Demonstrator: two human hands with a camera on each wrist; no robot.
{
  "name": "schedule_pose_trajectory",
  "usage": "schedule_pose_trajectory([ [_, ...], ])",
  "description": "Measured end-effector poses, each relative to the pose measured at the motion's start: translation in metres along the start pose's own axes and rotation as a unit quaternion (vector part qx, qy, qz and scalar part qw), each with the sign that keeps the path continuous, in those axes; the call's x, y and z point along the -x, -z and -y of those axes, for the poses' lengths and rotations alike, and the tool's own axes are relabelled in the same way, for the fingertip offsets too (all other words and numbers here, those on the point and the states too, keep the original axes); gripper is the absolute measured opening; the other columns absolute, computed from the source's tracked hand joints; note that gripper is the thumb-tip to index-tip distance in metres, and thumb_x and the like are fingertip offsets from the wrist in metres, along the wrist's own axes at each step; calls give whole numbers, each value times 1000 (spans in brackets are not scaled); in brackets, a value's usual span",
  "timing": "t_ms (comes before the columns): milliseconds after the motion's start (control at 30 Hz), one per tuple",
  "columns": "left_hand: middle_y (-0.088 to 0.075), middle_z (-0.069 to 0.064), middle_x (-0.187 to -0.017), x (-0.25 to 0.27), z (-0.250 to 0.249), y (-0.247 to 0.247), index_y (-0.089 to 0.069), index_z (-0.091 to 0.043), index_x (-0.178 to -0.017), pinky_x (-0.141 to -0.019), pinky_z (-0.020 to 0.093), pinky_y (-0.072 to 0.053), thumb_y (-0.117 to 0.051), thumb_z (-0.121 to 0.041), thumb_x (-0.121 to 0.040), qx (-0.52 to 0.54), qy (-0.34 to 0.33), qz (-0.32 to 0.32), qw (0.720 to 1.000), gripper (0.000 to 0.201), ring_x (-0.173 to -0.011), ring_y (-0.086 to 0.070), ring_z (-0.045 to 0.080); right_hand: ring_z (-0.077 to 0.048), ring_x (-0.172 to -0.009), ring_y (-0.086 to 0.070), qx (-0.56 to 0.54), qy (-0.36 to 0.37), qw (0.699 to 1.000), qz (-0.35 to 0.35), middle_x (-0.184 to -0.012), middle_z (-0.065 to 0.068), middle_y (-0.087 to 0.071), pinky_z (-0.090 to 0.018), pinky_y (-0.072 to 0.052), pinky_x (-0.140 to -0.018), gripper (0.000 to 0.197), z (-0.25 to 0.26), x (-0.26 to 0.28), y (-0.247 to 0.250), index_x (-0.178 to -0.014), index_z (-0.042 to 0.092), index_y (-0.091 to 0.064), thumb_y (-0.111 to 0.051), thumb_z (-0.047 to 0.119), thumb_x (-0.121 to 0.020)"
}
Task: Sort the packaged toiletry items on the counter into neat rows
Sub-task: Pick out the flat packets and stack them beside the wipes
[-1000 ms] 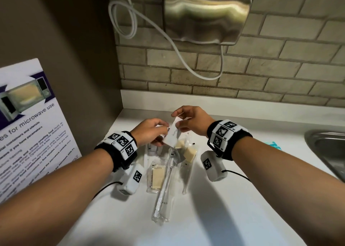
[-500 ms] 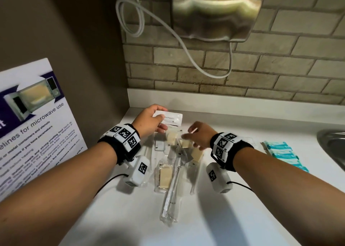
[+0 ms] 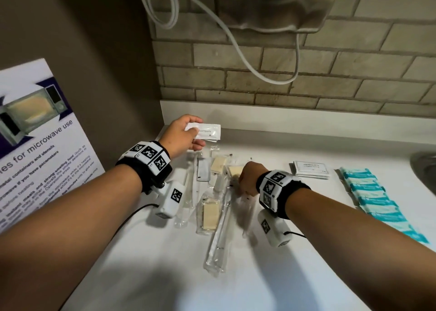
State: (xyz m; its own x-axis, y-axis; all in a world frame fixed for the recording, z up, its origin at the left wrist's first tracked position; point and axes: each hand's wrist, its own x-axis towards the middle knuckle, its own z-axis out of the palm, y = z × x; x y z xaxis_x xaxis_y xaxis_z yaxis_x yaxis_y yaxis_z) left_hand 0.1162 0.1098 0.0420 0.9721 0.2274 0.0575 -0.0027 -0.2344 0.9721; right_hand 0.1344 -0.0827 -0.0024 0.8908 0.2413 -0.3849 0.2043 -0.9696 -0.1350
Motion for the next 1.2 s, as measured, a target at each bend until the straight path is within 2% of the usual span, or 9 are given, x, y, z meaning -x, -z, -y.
schedule_pose_trajectory([
  [100,-60,18,-106,-5,3,4,-55,-14,-114,-56,23,-58,-38,1,-99,-3,1,-15,1000,27,-59,-67,14,-17,-59,-49,-20,-2,1000,10,-63,-1,-45,-22,-40,-51,25,-3,-5,15,-67,6,-52,-57,12,-91],
  [167,-60,20,-109,-7,7,5,-56,-13,-114,-55,23,-58,-39,1,-99,-4,5,-21,1000,27,-58,-67,14,-22,-76,-53,-68,12,998,-2,-70,-2,-49,-24,-43,-57,11,-4,-7,31,-96,6,-66,-62,11,-87],
  [267,-59,20,-110,-5,14,5,-56,-13,-115,-53,21,-57,-38,1,-99,-8,18,-28,999,28,-61,-66,17,-21,-85,-50,-66,41,996,-42,-90,-7,-53,-19,-36,-54,32,0,-10,50,-118,1,-63,-62,11,-88],
  [400,-59,21,-111,-6,19,8,-56,-15,-111,-50,18,-56,-38,0,-99,-5,21,-41,999,26,-66,-66,20,-25,-103,-63,-42,100,992,-66,-104,-7,-60,-23,-45,-63,29,19,-15,68,-117,8,-67,-63,9,-88],
  [567,-59,20,-113,-9,24,15,-56,-16,-109,-50,18,-56,-39,0,-99,0,16,-66,998,25,-63,-66,18,-25,-89,-56,-21,175,978,-112,-93,-6,-59,-23,-36,-72,11,46,-24,66,-89,10,-69,-58,10,-92],
  [667,-59,20,-113,-11,31,19,-55,-15,-109,-50,18,-56,-38,0,-99,10,14,-81,997,25,-61,-65,17,-24,-78,-49,-24,195,973,-119,-82,-9,-54,-23,-34,-70,36,60,-33,50,-61,16,-51,-57,27,-95],
  [833,-61,16,-107,-12,38,27,-55,-18,-109,-55,20,-57,-37,0,-99,9,15,-95,995,27,-57,-66,12,-30,-103,-64,52,198,978,-28,-109,-11,-69,-27,-51,-86,27,74,-48,22,-110,13,-71,-67,19,-84],
  [1033,-62,15,-102,-11,40,33,-55,-17,-109,-57,23,-57,-36,3,-97,9,17,-106,994,31,-59,-64,14,-36,-107,-58,174,215,961,14,-129,-19,-54,-33,-46,-82,30,79,-54,15,-108,19,-50,-65,17,-83],
  [1200,-61,14,-103,-10,38,35,-55,-17,-108,-54,21,-57,-35,3,-97,7,13,-109,994,30,-56,-64,12,-34,-107,-60,124,223,967,3,-134,-20,-47,-34,-49,-87,32,87,-52,9,-121,6,-63,-52,11,-91],
])
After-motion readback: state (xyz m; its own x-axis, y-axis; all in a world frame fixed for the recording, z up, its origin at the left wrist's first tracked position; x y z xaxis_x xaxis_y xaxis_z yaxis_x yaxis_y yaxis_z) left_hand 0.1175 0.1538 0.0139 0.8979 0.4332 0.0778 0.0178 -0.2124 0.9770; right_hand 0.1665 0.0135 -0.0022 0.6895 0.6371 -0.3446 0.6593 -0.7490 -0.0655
